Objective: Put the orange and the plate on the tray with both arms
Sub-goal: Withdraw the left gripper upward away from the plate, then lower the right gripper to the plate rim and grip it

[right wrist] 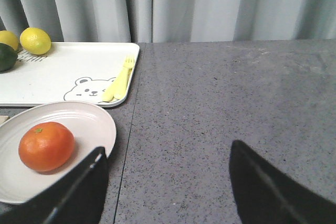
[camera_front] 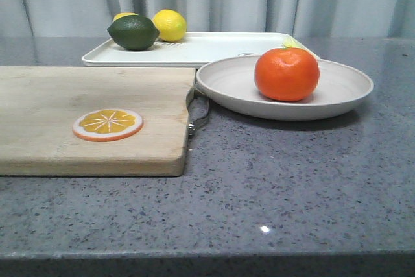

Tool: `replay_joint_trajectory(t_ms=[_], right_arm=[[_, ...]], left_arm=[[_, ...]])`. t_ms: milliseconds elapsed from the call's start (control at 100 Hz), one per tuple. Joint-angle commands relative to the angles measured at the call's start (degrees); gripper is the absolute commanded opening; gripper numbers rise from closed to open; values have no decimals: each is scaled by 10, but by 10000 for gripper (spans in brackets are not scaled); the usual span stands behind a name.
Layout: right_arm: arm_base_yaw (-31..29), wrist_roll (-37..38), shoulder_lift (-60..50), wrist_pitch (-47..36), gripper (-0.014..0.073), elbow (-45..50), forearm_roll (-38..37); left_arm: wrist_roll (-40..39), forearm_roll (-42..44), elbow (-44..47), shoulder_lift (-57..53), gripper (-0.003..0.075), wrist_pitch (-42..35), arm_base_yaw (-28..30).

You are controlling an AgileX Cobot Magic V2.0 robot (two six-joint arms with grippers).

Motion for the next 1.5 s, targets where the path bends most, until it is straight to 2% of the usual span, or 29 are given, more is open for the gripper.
replay_joint_trajectory(t_ms=[0, 130, 310, 500, 690, 790, 1080, 1490], right_arm=[[1, 1, 11, -44, 500, -19, 0], [1, 1, 11, -43, 500, -18, 0], [1, 1, 11, -45, 500, -13, 0], [1, 1, 11, -45, 500, -3, 13], [1, -1, 47, -48, 500, -3, 72], [1, -28, 92, -57, 500, -3, 103], [9, -121, 252, -176, 500, -4, 236], [82, -136, 456, -246, 498, -53, 254]], left_arm=[[-5, -14, 33, -73, 589, -38, 3], [-5, -14, 118, -154, 589, -50, 3], [-5, -14, 223, -266, 587, -115, 3], [-5, -11, 278, -342, 588, -122, 3], [-5, -11, 287, -356, 588, -122, 3], [-5, -11, 287, -356, 588, -122, 3], [-5, -11, 287, -356, 588, -122, 3], [-5, -11, 287, -356, 588, -115, 3]])
